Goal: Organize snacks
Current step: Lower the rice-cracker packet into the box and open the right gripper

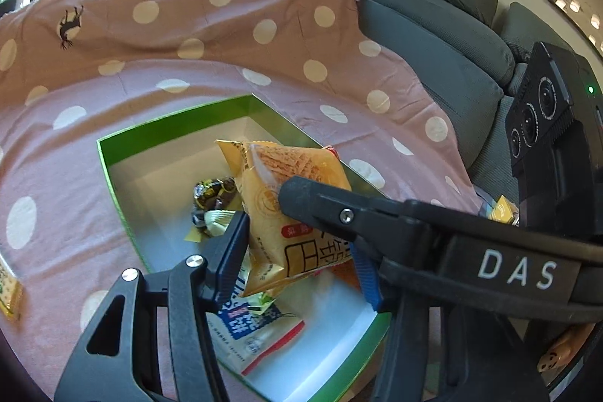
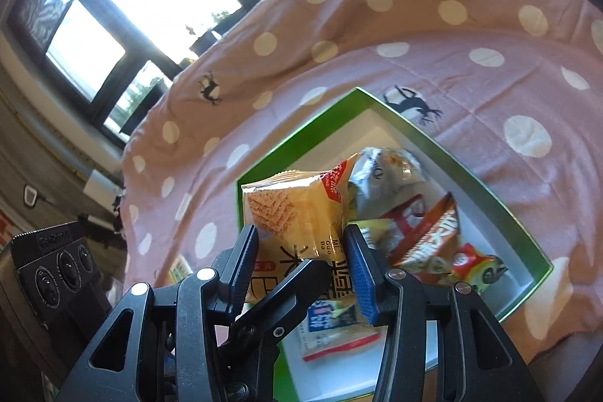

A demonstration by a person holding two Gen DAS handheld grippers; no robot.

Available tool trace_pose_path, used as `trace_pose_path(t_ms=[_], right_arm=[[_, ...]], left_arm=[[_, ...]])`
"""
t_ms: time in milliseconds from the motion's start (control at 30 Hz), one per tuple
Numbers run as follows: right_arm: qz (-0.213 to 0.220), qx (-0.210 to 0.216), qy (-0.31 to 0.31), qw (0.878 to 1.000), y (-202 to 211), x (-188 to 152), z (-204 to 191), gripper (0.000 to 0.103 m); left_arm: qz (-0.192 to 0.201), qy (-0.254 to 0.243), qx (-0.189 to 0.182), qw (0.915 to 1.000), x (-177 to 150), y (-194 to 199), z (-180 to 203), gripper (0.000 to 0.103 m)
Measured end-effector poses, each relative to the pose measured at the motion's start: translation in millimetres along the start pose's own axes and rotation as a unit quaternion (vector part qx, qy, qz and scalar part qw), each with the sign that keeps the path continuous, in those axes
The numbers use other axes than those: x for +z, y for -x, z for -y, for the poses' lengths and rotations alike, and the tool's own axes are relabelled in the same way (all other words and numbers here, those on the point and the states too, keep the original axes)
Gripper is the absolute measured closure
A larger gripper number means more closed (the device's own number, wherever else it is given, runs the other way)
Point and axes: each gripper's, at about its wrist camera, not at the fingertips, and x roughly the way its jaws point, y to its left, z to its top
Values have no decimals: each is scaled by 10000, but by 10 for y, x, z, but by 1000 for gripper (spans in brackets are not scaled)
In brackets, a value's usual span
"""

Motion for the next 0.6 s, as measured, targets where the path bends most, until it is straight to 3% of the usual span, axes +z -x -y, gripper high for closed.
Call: trace_pose_path(t_ms=[367,600], right_arm=[[-361,-298,-357,9983,-233,-10,259,53],[-441,-386,-406,9975,-296,-17,290,53]], left_arm=[[-427,286,11,9987,-75,-295,-53,51],[-407,266,128,9987,-86,-290,-45,48]])
